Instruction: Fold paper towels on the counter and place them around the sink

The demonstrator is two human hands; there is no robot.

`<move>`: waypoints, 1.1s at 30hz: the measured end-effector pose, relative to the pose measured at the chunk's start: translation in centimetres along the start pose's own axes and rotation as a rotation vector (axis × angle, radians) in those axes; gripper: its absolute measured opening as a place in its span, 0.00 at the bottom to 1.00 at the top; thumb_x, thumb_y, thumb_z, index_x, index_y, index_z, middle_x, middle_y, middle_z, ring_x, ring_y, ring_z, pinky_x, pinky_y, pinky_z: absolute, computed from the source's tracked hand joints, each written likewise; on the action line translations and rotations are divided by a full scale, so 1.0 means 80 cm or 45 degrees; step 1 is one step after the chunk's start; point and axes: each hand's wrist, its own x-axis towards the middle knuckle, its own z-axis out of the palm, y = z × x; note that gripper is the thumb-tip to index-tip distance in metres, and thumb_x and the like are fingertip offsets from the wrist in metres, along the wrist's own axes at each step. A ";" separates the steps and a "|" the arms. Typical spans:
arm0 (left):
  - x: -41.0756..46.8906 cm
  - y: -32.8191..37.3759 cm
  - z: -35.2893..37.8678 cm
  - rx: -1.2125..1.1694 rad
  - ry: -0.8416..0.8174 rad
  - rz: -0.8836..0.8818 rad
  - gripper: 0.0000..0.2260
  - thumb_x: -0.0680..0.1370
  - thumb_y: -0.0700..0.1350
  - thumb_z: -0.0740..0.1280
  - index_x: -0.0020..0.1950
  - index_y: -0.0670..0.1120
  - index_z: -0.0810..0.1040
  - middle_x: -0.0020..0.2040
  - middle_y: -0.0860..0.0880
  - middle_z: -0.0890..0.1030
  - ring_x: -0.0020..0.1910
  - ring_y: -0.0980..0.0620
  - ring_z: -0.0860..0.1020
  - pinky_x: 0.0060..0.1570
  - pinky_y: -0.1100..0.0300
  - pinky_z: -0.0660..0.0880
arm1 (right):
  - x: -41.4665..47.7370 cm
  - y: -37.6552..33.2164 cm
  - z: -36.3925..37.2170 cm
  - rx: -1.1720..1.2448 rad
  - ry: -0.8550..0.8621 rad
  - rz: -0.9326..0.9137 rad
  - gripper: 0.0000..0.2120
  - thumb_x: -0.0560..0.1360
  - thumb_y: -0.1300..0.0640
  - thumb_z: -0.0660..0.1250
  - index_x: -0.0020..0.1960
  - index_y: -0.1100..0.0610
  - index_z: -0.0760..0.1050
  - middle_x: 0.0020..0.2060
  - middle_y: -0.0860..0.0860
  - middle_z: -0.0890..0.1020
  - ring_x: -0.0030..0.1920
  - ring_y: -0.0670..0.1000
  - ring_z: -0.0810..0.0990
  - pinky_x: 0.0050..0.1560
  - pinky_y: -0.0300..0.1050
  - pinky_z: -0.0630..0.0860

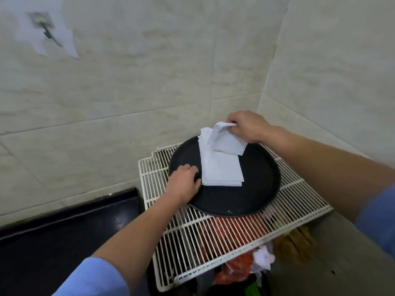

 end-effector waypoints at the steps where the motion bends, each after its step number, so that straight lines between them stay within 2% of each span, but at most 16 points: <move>1: 0.004 -0.001 0.004 0.009 0.010 -0.010 0.13 0.78 0.50 0.62 0.60 0.47 0.74 0.54 0.47 0.76 0.54 0.47 0.73 0.51 0.52 0.72 | 0.014 0.004 0.005 -0.006 -0.050 -0.016 0.07 0.76 0.55 0.62 0.53 0.53 0.76 0.51 0.50 0.79 0.52 0.56 0.77 0.44 0.47 0.70; 6: 0.013 -0.002 0.015 0.021 0.082 -0.075 0.13 0.78 0.50 0.62 0.60 0.47 0.75 0.53 0.48 0.76 0.53 0.48 0.72 0.50 0.53 0.71 | 0.083 0.018 0.030 -0.078 -0.263 -0.096 0.09 0.76 0.56 0.63 0.55 0.53 0.76 0.52 0.50 0.77 0.51 0.54 0.74 0.45 0.46 0.69; 12: 0.010 -0.002 0.027 0.007 0.145 -0.117 0.14 0.77 0.50 0.64 0.59 0.47 0.77 0.54 0.49 0.77 0.53 0.48 0.73 0.52 0.53 0.71 | 0.137 0.038 0.074 -0.032 -0.383 -0.104 0.10 0.76 0.57 0.64 0.56 0.55 0.77 0.53 0.53 0.80 0.52 0.55 0.77 0.49 0.48 0.73; 15: 0.008 -0.003 0.030 0.000 0.176 -0.118 0.13 0.76 0.50 0.64 0.58 0.47 0.77 0.52 0.49 0.77 0.51 0.48 0.73 0.50 0.53 0.71 | 0.138 0.042 0.090 0.025 -0.314 -0.107 0.11 0.76 0.56 0.63 0.58 0.54 0.76 0.55 0.53 0.79 0.54 0.56 0.76 0.50 0.48 0.72; 17: 0.007 -0.004 0.032 -0.006 0.188 -0.115 0.13 0.76 0.50 0.65 0.58 0.47 0.78 0.52 0.49 0.77 0.51 0.48 0.73 0.49 0.52 0.72 | 0.126 0.045 0.099 0.019 -0.115 -0.140 0.13 0.76 0.53 0.64 0.60 0.53 0.74 0.57 0.52 0.78 0.57 0.56 0.75 0.52 0.49 0.70; 19: 0.006 -0.006 0.035 -0.009 0.204 -0.112 0.13 0.75 0.50 0.65 0.57 0.47 0.78 0.51 0.49 0.77 0.50 0.48 0.73 0.49 0.52 0.72 | 0.107 0.043 0.108 -0.023 0.126 -0.215 0.18 0.77 0.49 0.64 0.65 0.52 0.71 0.63 0.53 0.75 0.64 0.57 0.71 0.60 0.53 0.66; 21: 0.007 -0.006 0.037 -0.007 0.223 -0.114 0.13 0.75 0.50 0.65 0.57 0.47 0.78 0.51 0.50 0.77 0.50 0.48 0.73 0.48 0.53 0.72 | 0.087 0.039 0.121 -0.014 0.181 -0.327 0.23 0.78 0.46 0.61 0.71 0.52 0.66 0.71 0.53 0.67 0.71 0.56 0.64 0.67 0.54 0.61; 23: 0.008 -0.006 0.038 -0.004 0.230 -0.116 0.13 0.75 0.50 0.65 0.57 0.47 0.78 0.51 0.50 0.77 0.50 0.49 0.73 0.48 0.54 0.72 | 0.074 0.037 0.142 -0.022 0.046 -0.365 0.29 0.79 0.41 0.56 0.76 0.53 0.58 0.77 0.53 0.57 0.76 0.53 0.54 0.72 0.56 0.55; 26: 0.009 -0.007 0.039 0.015 0.227 -0.120 0.13 0.75 0.50 0.65 0.57 0.47 0.78 0.51 0.50 0.77 0.50 0.49 0.73 0.49 0.55 0.71 | 0.071 0.043 0.173 -0.049 -0.133 -0.274 0.34 0.79 0.37 0.48 0.78 0.53 0.46 0.78 0.51 0.47 0.78 0.51 0.44 0.76 0.56 0.47; 29: 0.009 -0.007 0.037 0.034 0.206 -0.117 0.14 0.75 0.50 0.65 0.58 0.47 0.78 0.52 0.50 0.77 0.50 0.49 0.73 0.49 0.55 0.71 | 0.077 0.043 0.180 -0.081 -0.170 -0.248 0.35 0.79 0.35 0.45 0.79 0.52 0.42 0.78 0.52 0.44 0.78 0.50 0.42 0.76 0.56 0.45; 33: 0.006 -0.001 0.021 0.011 0.159 -0.132 0.16 0.76 0.50 0.65 0.61 0.46 0.76 0.55 0.48 0.77 0.53 0.47 0.74 0.54 0.52 0.72 | 0.079 0.039 0.165 -0.111 -0.202 -0.262 0.35 0.78 0.35 0.46 0.78 0.52 0.45 0.78 0.53 0.47 0.78 0.52 0.45 0.75 0.58 0.49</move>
